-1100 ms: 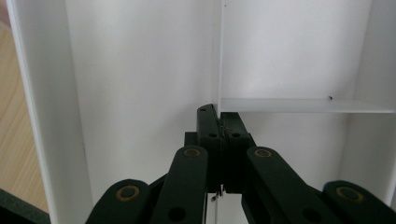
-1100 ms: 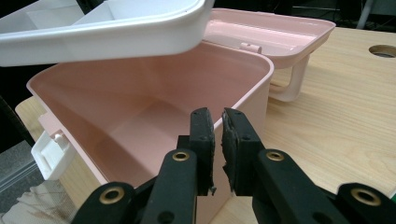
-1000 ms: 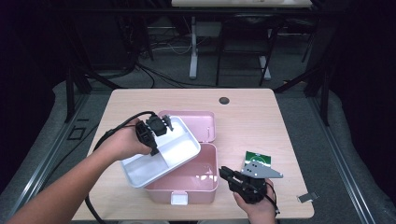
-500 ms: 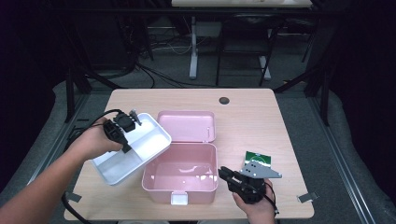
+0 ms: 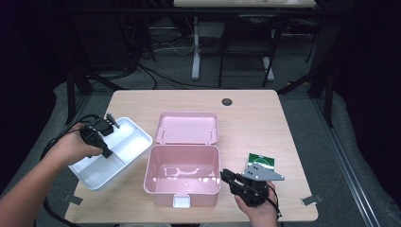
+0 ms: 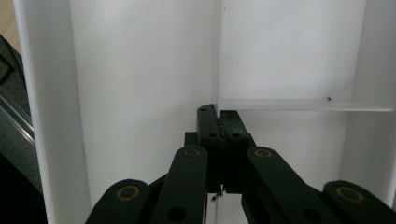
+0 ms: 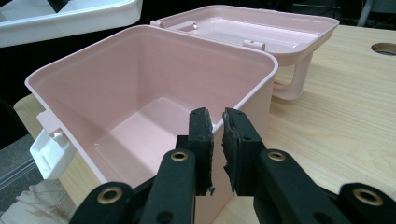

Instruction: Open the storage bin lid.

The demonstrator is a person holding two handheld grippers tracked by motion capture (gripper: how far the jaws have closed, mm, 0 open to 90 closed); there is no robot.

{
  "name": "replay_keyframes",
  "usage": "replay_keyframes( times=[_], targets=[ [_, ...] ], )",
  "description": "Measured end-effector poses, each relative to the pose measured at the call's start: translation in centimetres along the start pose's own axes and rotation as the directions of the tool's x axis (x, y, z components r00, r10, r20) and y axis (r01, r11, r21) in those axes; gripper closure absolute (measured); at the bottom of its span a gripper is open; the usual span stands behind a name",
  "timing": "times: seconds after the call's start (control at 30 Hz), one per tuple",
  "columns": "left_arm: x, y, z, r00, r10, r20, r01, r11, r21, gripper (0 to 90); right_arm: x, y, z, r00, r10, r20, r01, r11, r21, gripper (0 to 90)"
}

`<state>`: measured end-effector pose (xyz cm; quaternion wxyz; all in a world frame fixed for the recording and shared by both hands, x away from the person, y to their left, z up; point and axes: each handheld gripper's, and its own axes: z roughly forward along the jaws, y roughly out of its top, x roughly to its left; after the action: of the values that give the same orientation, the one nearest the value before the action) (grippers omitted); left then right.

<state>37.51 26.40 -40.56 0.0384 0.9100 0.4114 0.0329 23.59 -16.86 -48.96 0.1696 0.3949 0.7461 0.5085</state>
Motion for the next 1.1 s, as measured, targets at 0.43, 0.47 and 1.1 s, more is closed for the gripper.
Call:
replay_keyframes(
  times=[0.43,0.47,1.1],
  targets=[
    [0.7,-0.5,3.4,0.9996,-0.024,0.017,0.023,0.9995,0.019,89.1,0.0,-0.1,0.1,1.0000,0.005,-0.002,-0.005,0.9999,-0.009,81.6],
    [0.7,-0.5,3.7,0.9995,-0.027,0.016,0.027,0.9993,0.025,89.1,0.0,-0.1,0.1,1.0000,0.003,-0.003,-0.003,1.0000,-0.001,81.6],
    [1.1,-1.0,11.6,0.9967,-0.071,0.040,0.069,0.9972,0.029,89.1,0.0,-0.1,0.1,1.0000,0.006,-0.001,-0.006,1.0000,0.004,81.4]
  ],
)
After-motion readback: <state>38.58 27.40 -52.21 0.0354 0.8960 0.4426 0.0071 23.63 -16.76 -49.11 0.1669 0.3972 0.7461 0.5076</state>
